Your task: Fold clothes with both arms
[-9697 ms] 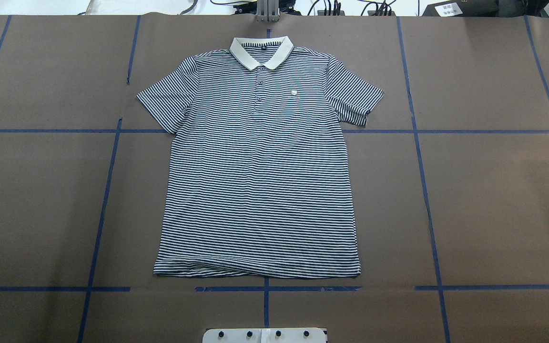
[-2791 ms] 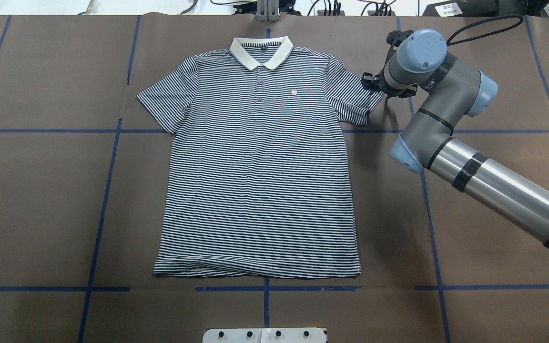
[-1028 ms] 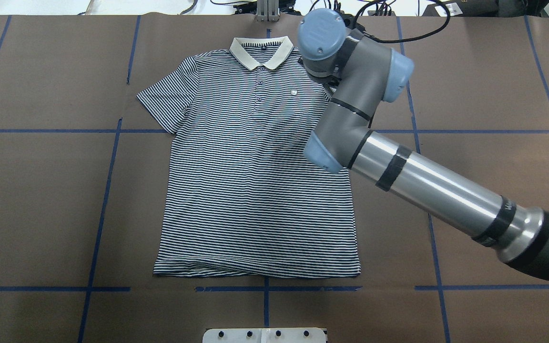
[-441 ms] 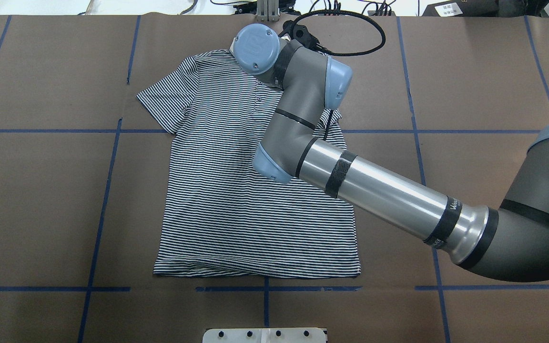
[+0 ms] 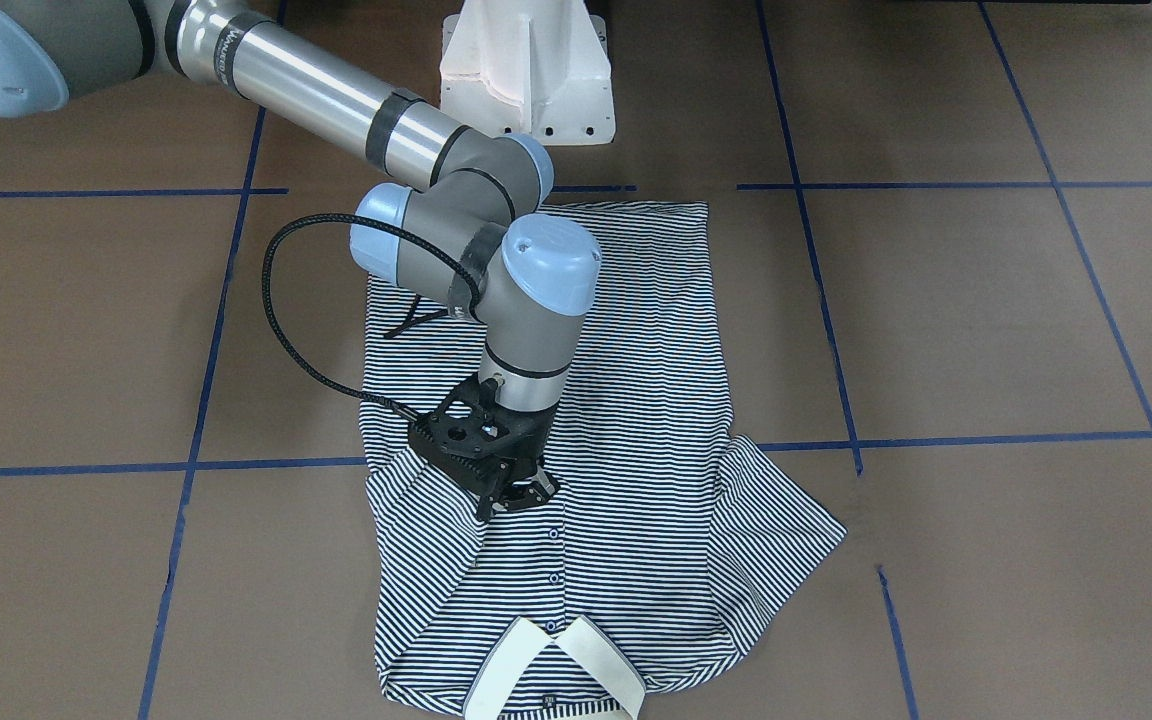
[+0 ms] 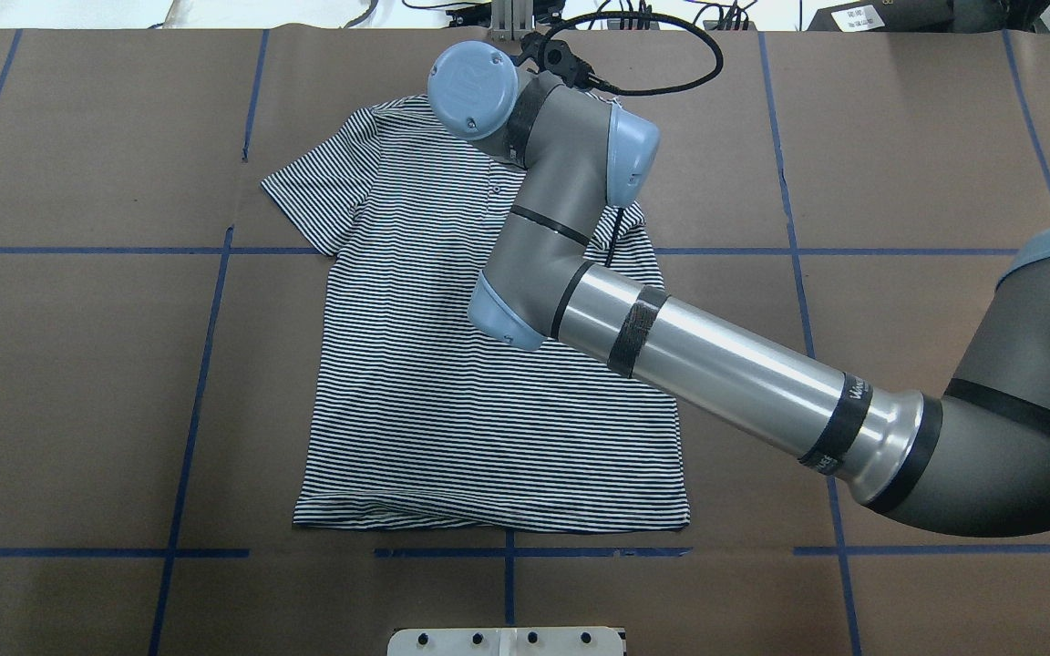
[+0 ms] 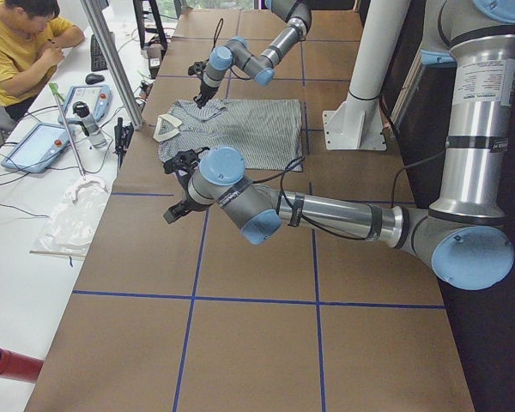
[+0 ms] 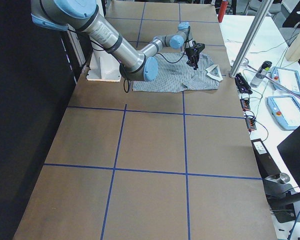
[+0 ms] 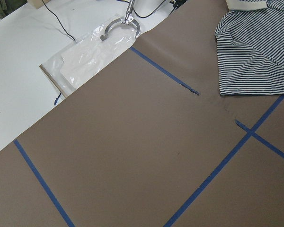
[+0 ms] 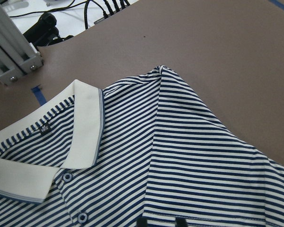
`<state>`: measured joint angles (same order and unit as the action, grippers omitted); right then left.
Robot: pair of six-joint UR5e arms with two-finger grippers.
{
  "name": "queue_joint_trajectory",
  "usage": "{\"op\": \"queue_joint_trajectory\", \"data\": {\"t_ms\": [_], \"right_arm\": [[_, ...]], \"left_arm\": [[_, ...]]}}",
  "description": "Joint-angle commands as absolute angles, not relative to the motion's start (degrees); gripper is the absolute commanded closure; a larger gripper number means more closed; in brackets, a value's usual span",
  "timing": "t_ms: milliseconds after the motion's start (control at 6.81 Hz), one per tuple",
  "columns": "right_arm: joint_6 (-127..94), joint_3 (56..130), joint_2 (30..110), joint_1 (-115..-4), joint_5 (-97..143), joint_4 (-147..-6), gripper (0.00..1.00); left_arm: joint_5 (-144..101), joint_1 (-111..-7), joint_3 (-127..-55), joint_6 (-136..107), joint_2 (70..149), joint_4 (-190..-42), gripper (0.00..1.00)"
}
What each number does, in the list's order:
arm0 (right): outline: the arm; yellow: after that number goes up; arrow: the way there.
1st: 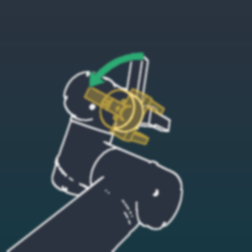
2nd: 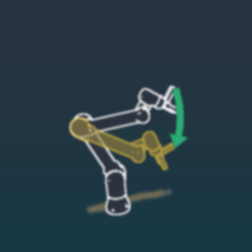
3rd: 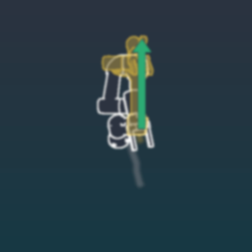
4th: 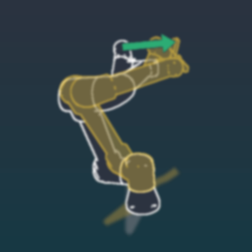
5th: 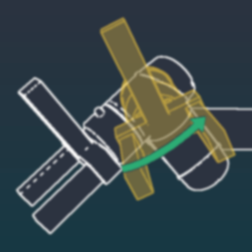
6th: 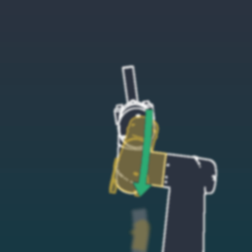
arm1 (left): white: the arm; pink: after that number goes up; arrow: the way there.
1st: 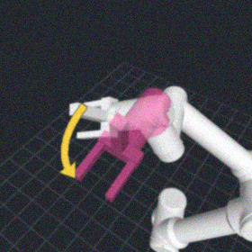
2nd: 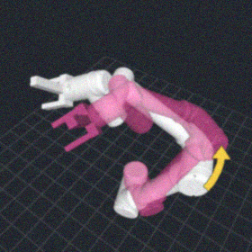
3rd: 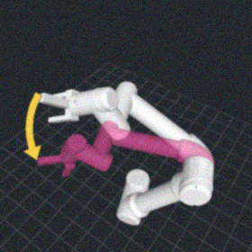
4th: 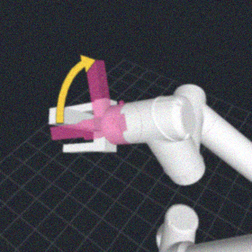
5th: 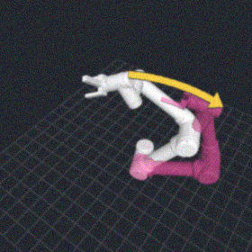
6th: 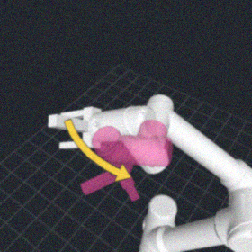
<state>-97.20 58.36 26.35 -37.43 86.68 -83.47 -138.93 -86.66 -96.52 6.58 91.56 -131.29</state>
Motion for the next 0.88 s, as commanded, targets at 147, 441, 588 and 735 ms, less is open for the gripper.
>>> {"op": "queue_joint_trajectory", "data": {"t_ms": [147,441,588,735], "right_arm": [[-75.93,62.98,28.89,-49.08,100.30,-83.41,0.00],[-60.01,68.01,34.61,-58.67,111.82,-83.67,0.00],[-53.85,69.68,37.24,-62.89,117.10,-83.85,0.00],[-45.52,74.92,44.05,-66.76,121.33,-83.85,0.00]], "left_arm": [[-138.35,-86.49,-96.07,6.16,93.41,-130.52,0.00],[-134.85,-83.52,-92.04,-3.04,98.33,-130.69,0.00],[-134.65,-82.02,-91.06,-9.95,101.05,-130.52,0.00],[-134.56,-79.13,-91.14,-15.33,102.81,-130.60,0.00]]}}
